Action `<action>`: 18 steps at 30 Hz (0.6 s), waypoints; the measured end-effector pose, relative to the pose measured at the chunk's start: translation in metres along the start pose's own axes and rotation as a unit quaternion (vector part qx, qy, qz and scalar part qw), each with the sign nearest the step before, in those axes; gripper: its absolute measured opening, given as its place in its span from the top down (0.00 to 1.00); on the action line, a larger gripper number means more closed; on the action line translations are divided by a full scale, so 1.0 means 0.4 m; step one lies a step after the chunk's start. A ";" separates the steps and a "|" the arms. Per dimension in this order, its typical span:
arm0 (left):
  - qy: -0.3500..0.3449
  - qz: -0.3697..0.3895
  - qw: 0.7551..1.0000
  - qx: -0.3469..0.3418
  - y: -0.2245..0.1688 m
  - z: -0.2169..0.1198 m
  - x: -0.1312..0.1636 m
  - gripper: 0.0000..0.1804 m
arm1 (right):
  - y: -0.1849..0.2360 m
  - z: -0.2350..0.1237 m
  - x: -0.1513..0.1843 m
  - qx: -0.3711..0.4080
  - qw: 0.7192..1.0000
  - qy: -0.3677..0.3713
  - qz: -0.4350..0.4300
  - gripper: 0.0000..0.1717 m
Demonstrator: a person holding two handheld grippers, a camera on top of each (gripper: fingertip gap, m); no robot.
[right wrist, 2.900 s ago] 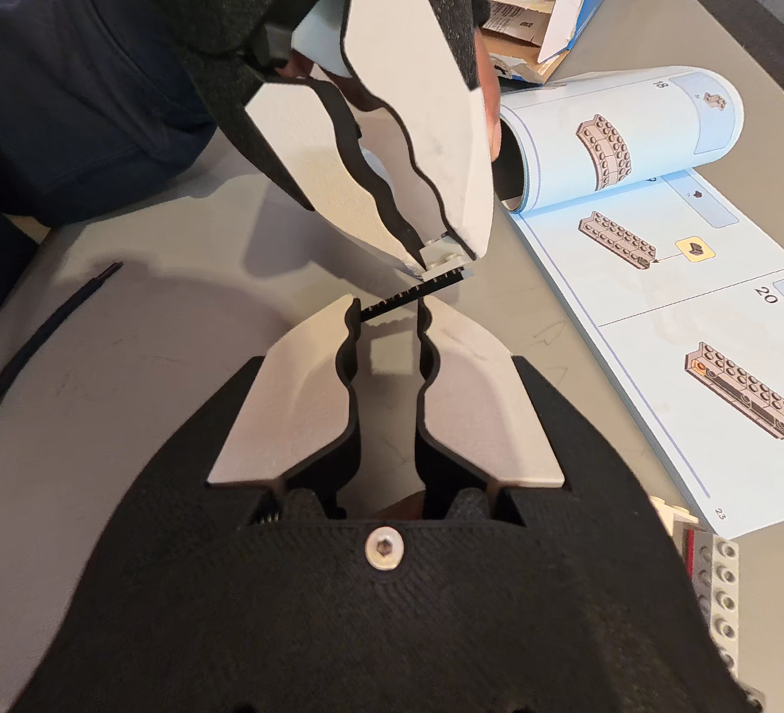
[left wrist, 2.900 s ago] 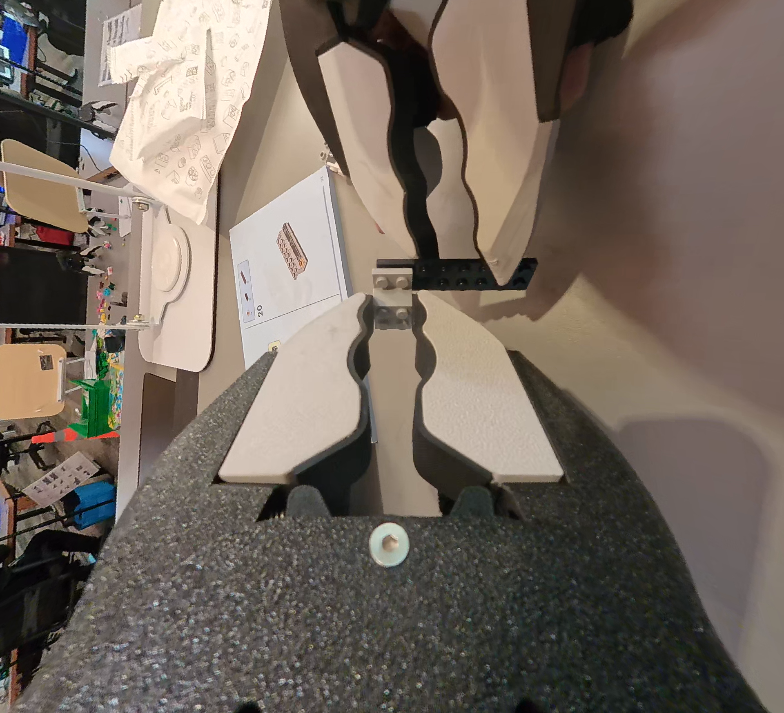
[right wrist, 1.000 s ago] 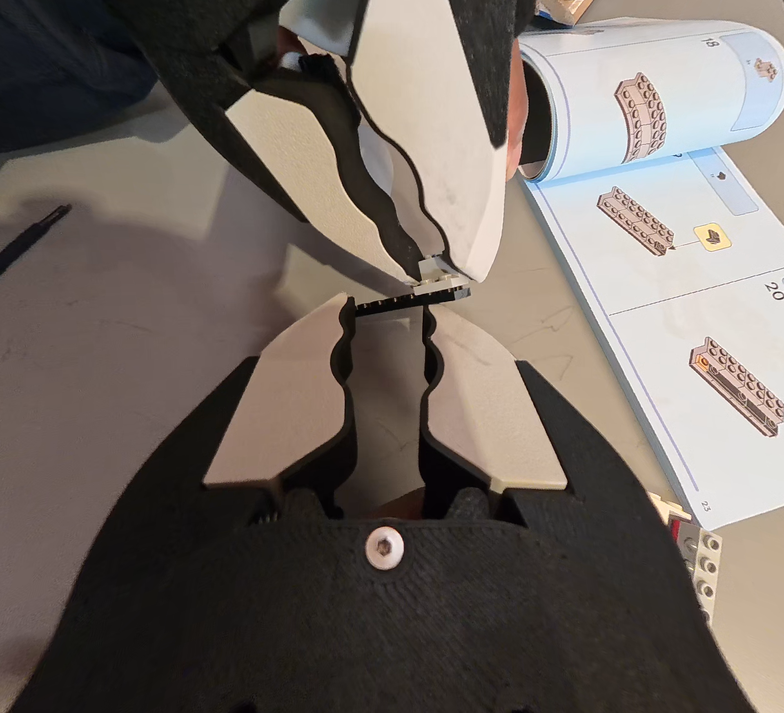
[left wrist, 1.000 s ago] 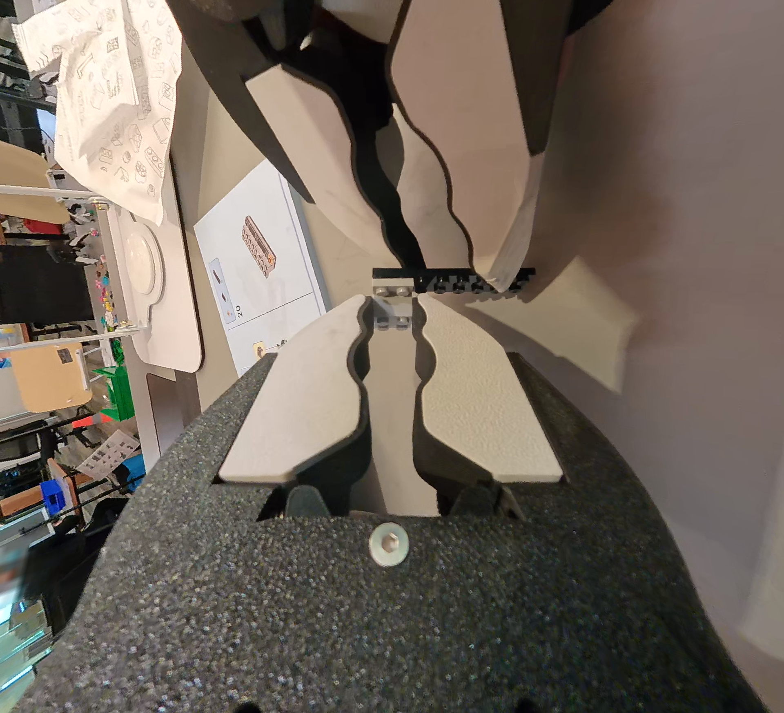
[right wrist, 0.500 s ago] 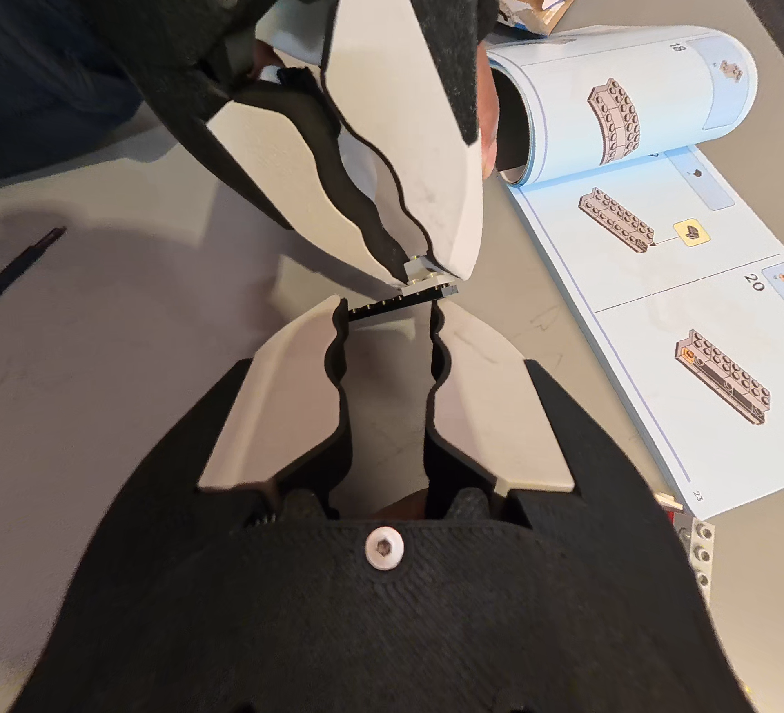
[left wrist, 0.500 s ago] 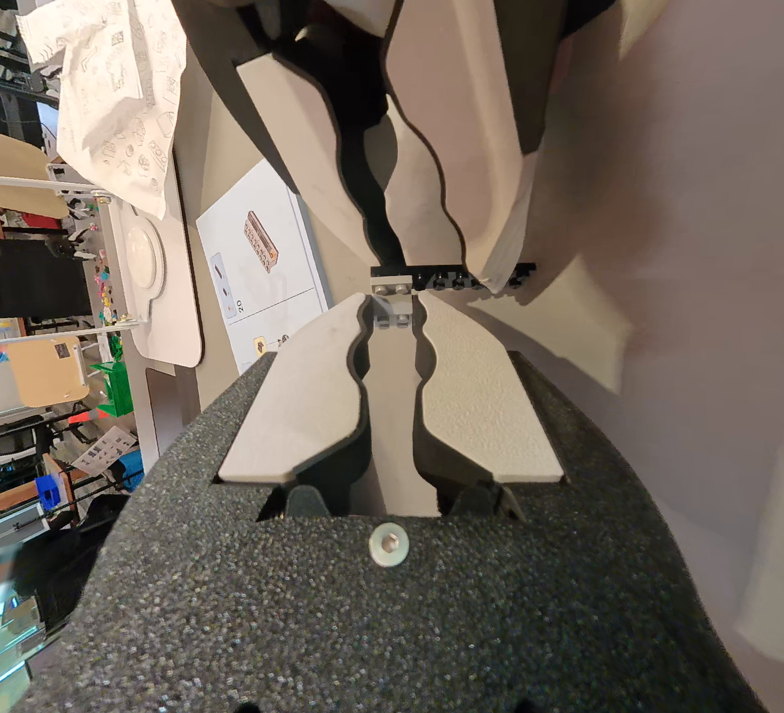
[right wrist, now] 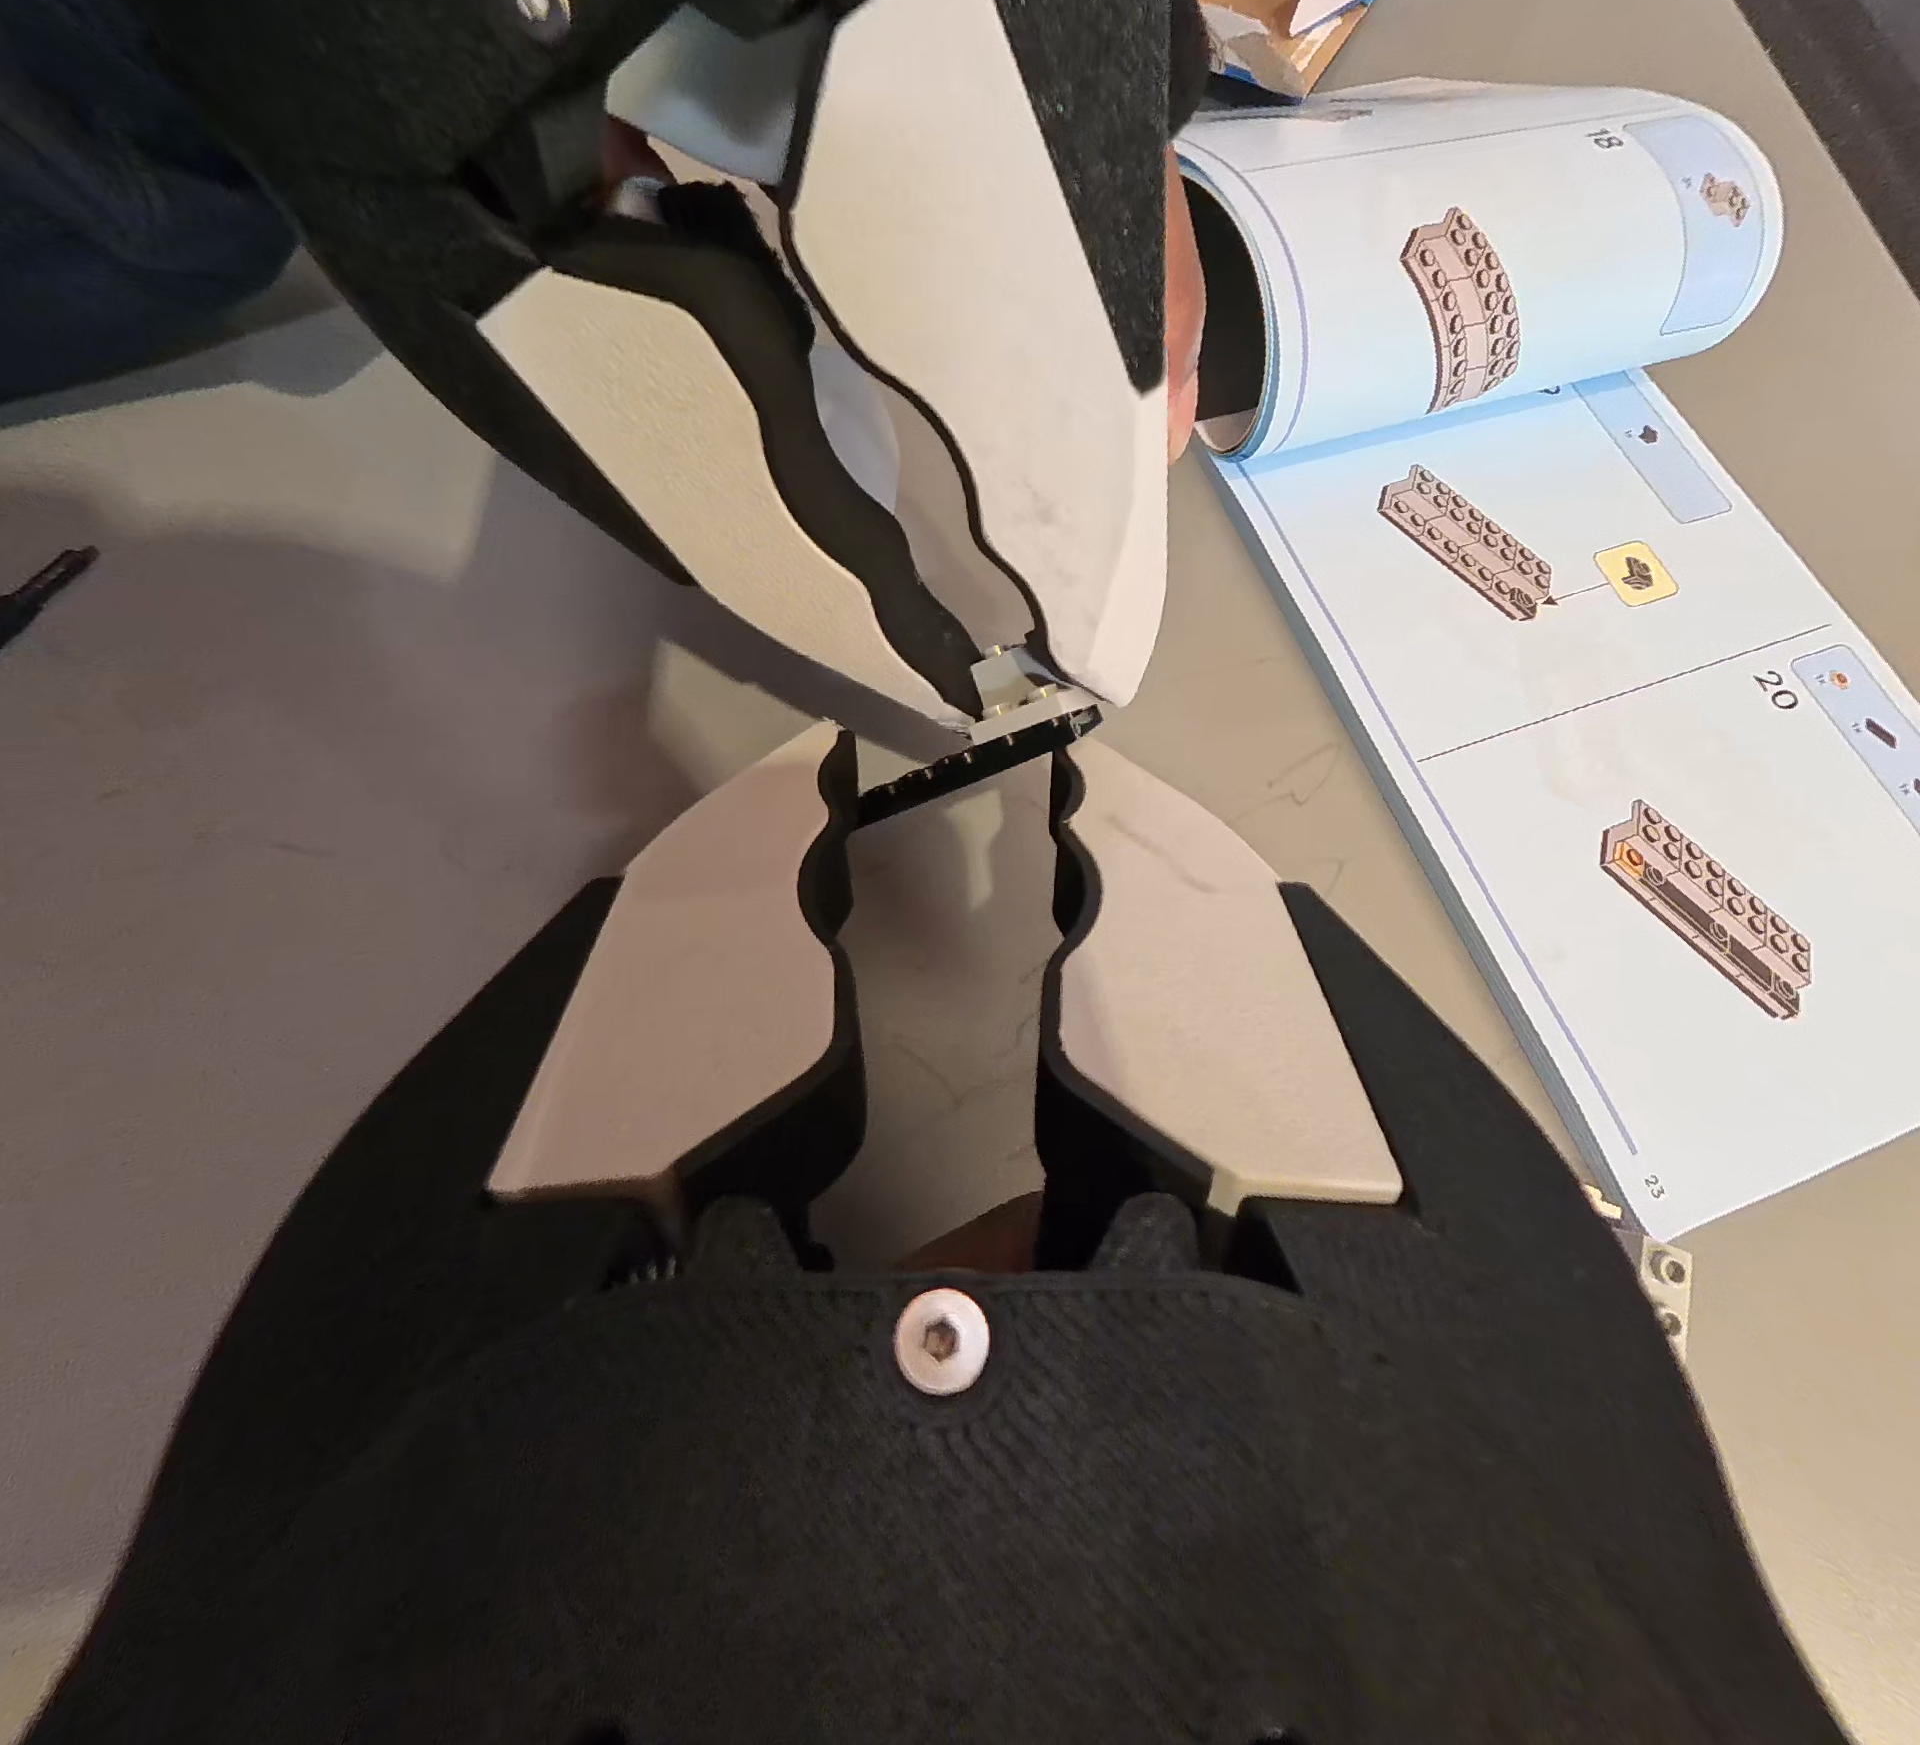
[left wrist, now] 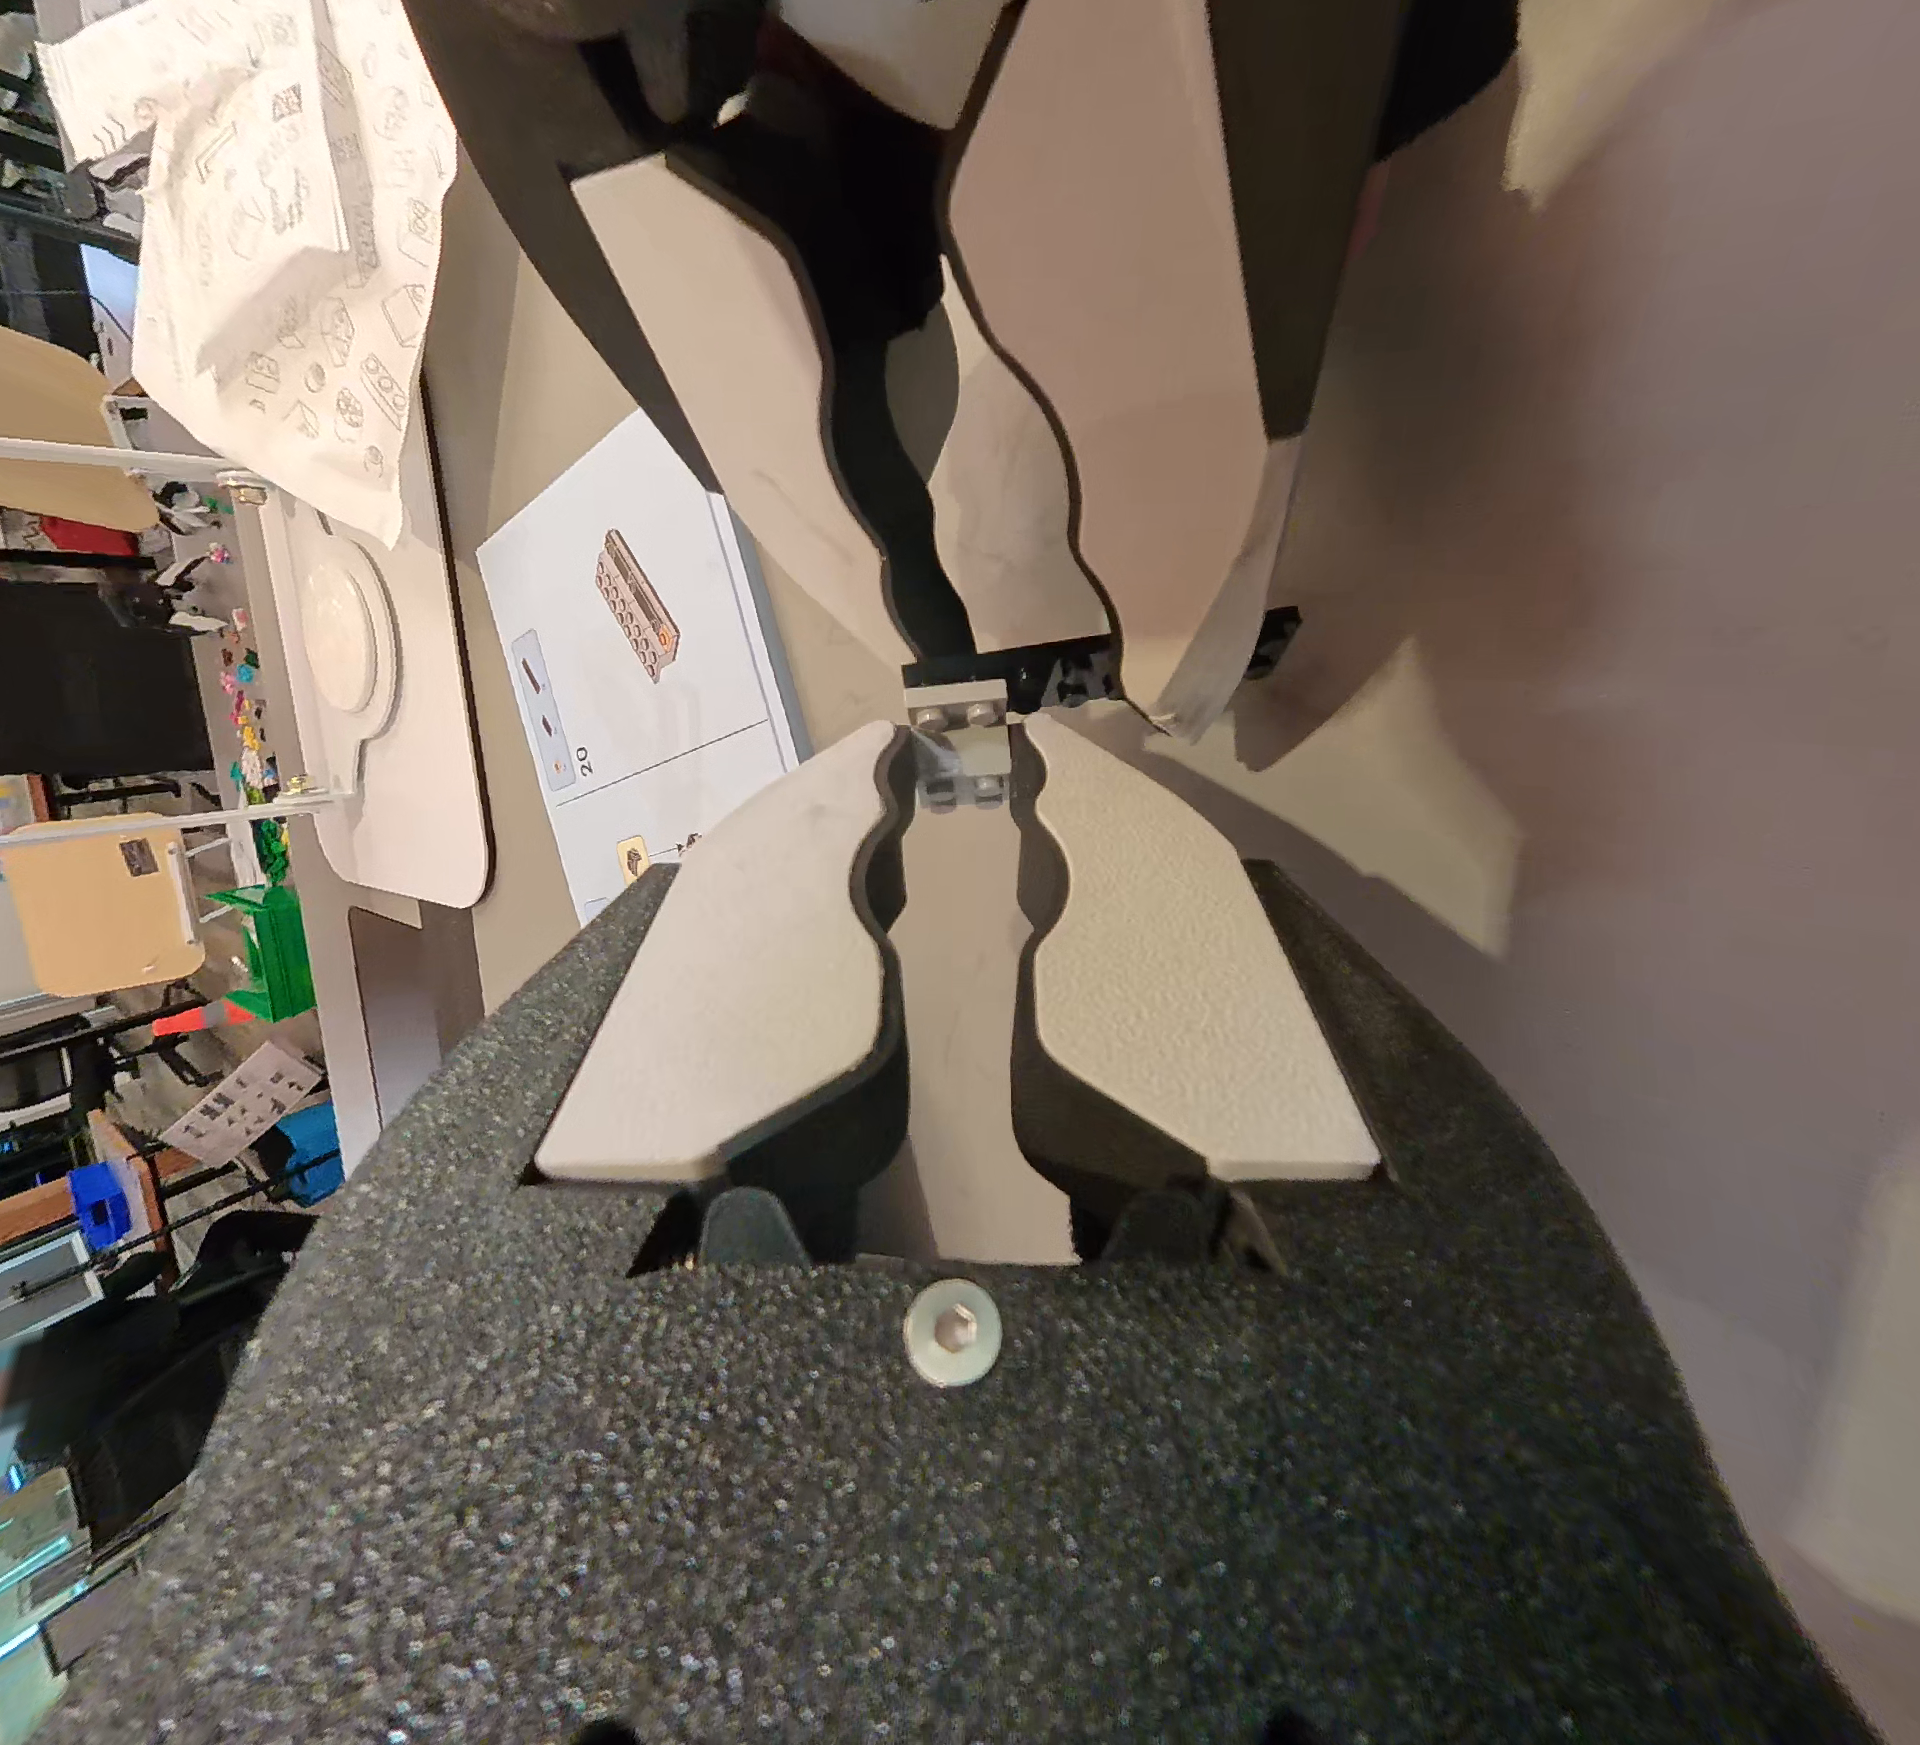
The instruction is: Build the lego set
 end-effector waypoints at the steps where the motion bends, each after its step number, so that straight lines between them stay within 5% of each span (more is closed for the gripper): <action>1: 0.001 0.000 1.000 0.001 -0.001 0.001 0.001 0.91 | 0.000 0.001 0.000 0.001 1.000 0.001 0.001 0.80; 18: 0.008 -0.022 0.999 -0.041 0.029 0.007 0.018 0.90 | -0.041 -0.011 -0.020 -0.030 0.987 -0.040 0.153 0.88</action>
Point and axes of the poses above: each gripper's, where its closed fingertips meet, z out along the fingers, x out of its underside, y = z × x across the jaws, the point moved 2 cm from there along -z, back along the fingers, and after that the axes turned 11 degrees about z, right-handed, at the moved point
